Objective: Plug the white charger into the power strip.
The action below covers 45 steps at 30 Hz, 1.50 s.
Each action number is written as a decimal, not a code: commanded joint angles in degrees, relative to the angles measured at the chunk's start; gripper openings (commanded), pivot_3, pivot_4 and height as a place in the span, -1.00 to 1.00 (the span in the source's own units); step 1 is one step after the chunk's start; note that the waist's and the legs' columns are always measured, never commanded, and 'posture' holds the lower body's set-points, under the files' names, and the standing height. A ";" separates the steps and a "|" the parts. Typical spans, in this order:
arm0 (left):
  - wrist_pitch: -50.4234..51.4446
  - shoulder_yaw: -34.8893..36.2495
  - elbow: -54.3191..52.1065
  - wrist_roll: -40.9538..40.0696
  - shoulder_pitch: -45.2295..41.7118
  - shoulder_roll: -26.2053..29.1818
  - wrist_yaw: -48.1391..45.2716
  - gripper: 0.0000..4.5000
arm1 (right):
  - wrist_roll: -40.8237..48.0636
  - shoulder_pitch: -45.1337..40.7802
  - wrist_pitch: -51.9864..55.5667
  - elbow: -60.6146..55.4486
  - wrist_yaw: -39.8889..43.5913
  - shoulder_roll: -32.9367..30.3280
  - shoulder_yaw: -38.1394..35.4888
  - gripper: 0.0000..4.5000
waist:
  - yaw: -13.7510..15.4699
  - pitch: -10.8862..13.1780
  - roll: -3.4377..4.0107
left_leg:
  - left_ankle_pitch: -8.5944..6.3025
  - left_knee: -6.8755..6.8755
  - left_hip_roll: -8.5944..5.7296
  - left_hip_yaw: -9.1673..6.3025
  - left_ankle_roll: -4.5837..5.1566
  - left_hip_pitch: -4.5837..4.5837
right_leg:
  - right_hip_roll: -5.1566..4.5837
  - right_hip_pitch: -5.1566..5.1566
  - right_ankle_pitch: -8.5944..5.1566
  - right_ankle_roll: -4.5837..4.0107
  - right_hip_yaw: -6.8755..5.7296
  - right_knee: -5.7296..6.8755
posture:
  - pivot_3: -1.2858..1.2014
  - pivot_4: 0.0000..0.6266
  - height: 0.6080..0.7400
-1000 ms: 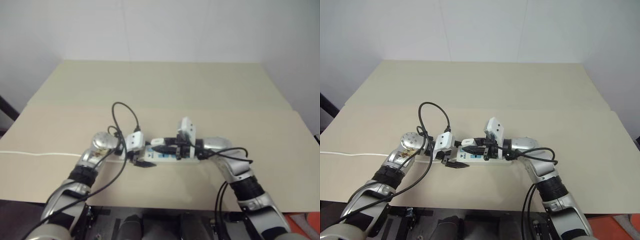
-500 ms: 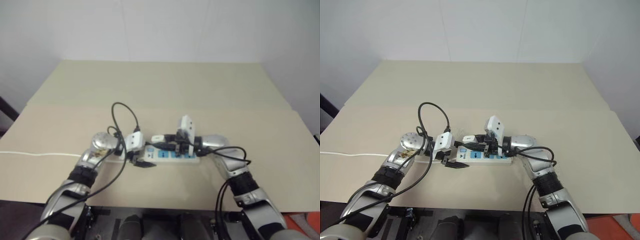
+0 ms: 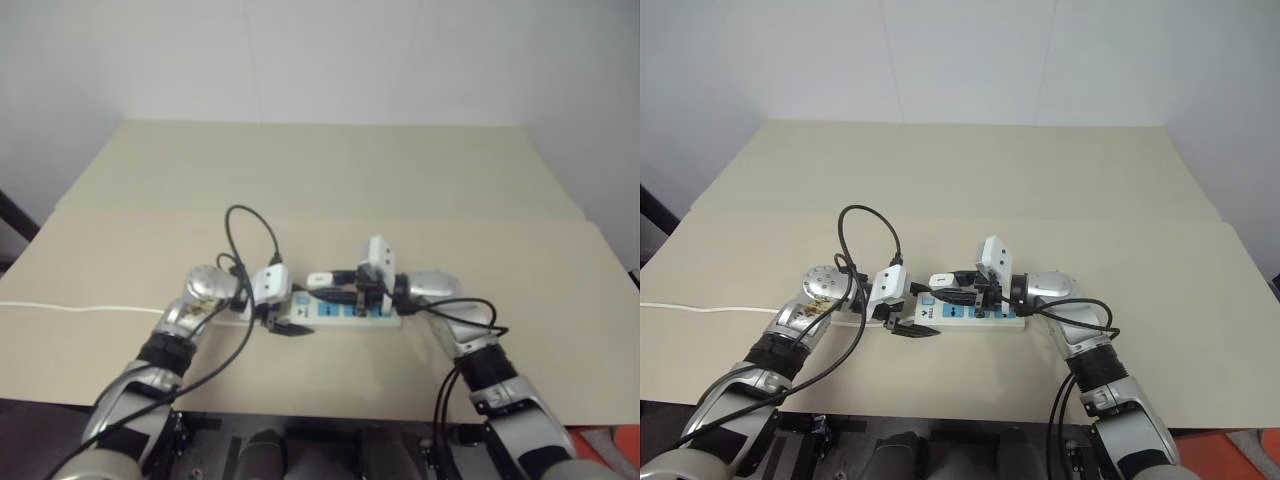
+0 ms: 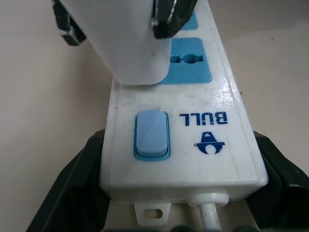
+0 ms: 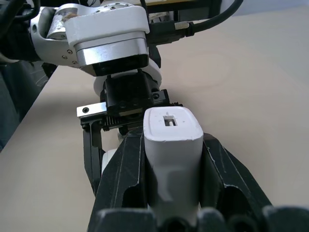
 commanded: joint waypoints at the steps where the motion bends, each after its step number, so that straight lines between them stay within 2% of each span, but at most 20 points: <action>1: 0.53 1.41 -1.24 -0.44 1.68 3.15 -1.35 0.47 | -3.46 2.69 0.18 4.89 -0.22 -7.49 -4.18 -0.51 | -0.03 0.00 0.00 | 0.00 0.00 0.00 0.00 0.00 0.00 | 0.00 0.00 0.00 0.00 0.01 -0.01 | 0.03 -0.52 1.00; 8: 0.99 1.48 -2.07 -0.87 2.18 4.19 -1.04 0.47 | -2.62 3.78 0.38 5.89 2.46 -10.78 -4.57 -0.51 | -0.02 0.00 0.00 | 0.00 0.00 0.00 0.00 0.00 0.05 | 0.00 0.03 0.00 0.00 0.01 0.01 | 0.03 -0.52 1.00; 22: 1.79 1.58 -3.21 -1.40 3.07 5.83 -0.61 0.47 | -2.63 4.91 -0.57 7.29 4.30 -13.05 -3.60 -0.51 | 0.00 0.00 0.00 | 0.00 0.00 0.00 0.00 0.00 0.04 | 0.00 0.03 0.00 0.00 0.01 -0.01 | 0.03 -0.52 1.00; 36: 1.63 0.11 -2.75 -1.15 1.68 4.10 -0.15 0.47 | -4.91 0.47 -0.11 2.69 4.59 -5.65 5.22 -0.51 | -0.59 -0.01 0.00 | 0.00 -0.03 0.04 0.00 0.00 0.19 | 0.07 0.06 -0.03 -0.04 0.03 0.04 | 0.03 -0.52 1.00; 45: 1.70 0.68 -4.12 -1.66 3.47 5.53 0.23 0.47 | -4.51 3.27 -0.78 8.45 4.41 -8.80 1.86 -0.51 | -1.11 -0.03 -0.03 | -0.01 -0.09 0.13 -0.01 0.01 0.61 | 0.16 0.52 -0.08 -0.10 0.04 0.02 | 0.03 -0.52 1.00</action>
